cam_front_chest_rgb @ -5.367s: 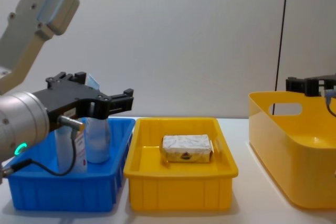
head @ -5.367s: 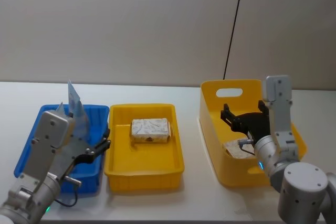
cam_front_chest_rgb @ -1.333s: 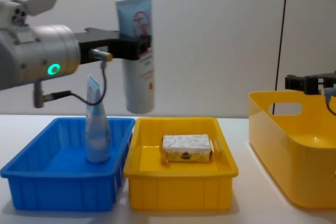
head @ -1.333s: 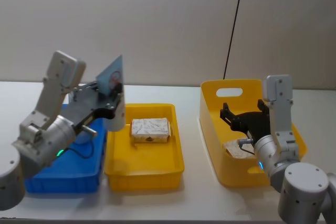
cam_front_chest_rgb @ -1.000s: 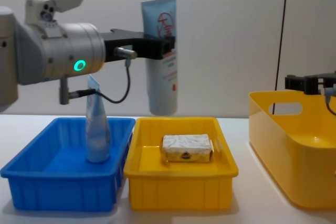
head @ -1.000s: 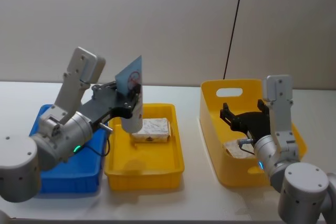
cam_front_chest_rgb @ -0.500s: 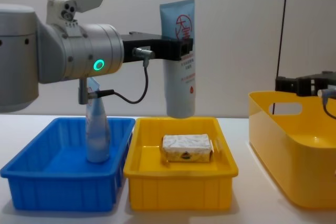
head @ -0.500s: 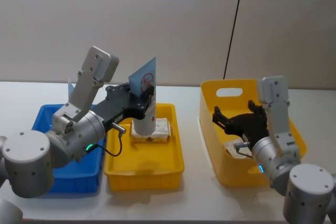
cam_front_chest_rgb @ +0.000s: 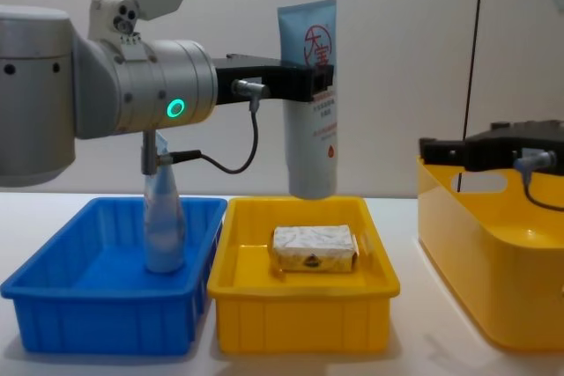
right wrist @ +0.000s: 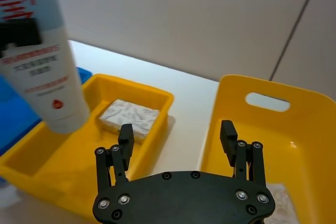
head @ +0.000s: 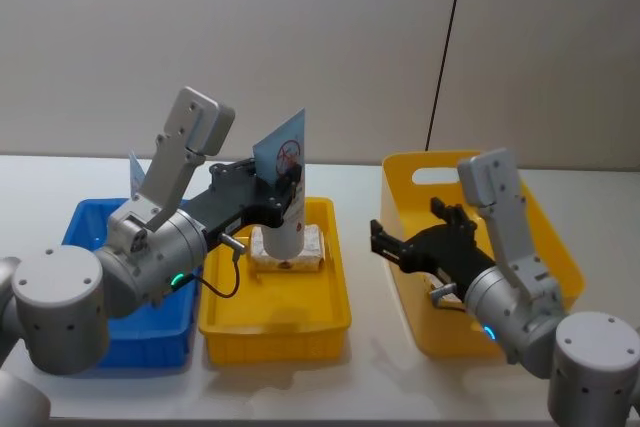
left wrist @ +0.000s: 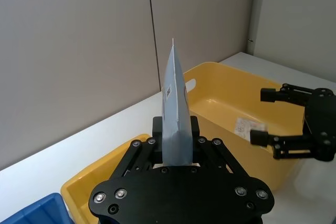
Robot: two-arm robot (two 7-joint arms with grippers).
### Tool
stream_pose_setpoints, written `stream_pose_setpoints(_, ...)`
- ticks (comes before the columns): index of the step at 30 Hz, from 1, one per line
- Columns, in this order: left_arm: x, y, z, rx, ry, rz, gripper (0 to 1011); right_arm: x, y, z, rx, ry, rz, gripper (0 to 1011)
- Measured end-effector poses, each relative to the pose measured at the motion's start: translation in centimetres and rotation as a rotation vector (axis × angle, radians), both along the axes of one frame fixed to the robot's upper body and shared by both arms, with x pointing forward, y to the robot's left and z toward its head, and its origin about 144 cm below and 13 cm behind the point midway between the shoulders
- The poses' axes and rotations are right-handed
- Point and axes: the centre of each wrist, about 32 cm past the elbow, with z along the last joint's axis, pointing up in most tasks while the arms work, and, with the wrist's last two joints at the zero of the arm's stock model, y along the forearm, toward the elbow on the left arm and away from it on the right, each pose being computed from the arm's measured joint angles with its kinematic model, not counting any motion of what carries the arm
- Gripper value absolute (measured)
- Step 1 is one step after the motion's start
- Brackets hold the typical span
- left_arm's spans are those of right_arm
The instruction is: Bimanual collaborative sorting of washing and personal care products
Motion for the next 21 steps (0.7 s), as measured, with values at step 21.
stream_pose_setpoints(21,0.06,-0.15,0.0,0.0,0.003,-0.005,226,0.45,0.81,0.41,-0.081,0.014,0.275,1004)
